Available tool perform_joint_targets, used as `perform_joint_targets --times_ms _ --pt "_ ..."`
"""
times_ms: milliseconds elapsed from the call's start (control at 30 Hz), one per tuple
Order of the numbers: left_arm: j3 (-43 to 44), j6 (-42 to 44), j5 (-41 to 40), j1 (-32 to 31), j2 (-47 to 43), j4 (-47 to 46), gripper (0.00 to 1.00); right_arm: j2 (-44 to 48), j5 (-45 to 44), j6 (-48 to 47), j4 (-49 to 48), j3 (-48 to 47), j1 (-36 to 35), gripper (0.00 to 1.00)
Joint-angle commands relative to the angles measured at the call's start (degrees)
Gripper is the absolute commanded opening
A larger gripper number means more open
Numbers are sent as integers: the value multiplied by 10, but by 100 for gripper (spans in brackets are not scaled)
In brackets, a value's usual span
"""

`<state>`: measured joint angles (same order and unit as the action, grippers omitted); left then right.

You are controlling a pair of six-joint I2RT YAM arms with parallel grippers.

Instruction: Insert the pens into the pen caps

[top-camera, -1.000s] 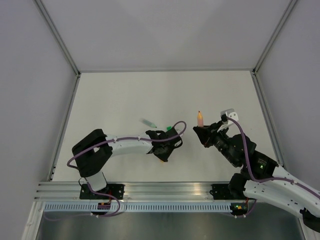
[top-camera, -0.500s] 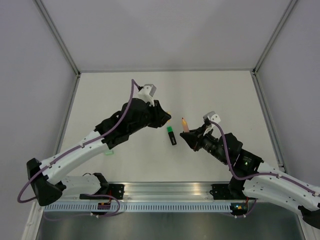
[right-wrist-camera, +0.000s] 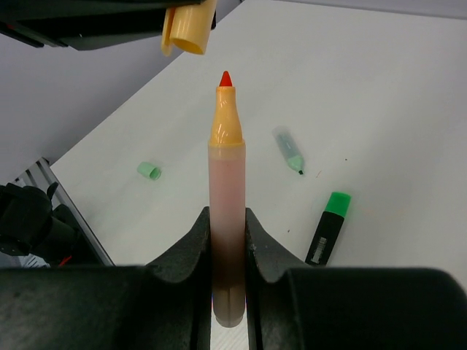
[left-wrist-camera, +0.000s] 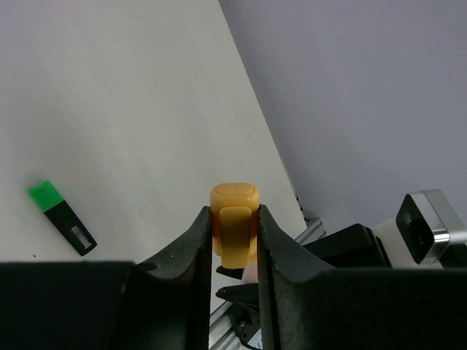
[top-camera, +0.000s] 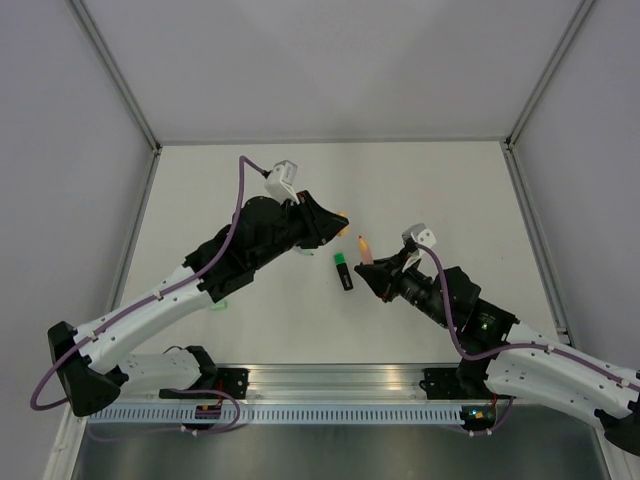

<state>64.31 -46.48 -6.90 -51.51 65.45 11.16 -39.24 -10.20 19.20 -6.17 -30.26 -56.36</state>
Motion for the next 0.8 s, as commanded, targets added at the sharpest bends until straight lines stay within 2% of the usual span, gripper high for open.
perform_joint_targets --times_ms 0,767 --pt "-2 -22 -2 -1 -6 -43 2 -13 23 0 -30 -12 2 0" --pt "-52 -14 22 -21 15 -132 2 -21 4 13 -38 -11 2 0"
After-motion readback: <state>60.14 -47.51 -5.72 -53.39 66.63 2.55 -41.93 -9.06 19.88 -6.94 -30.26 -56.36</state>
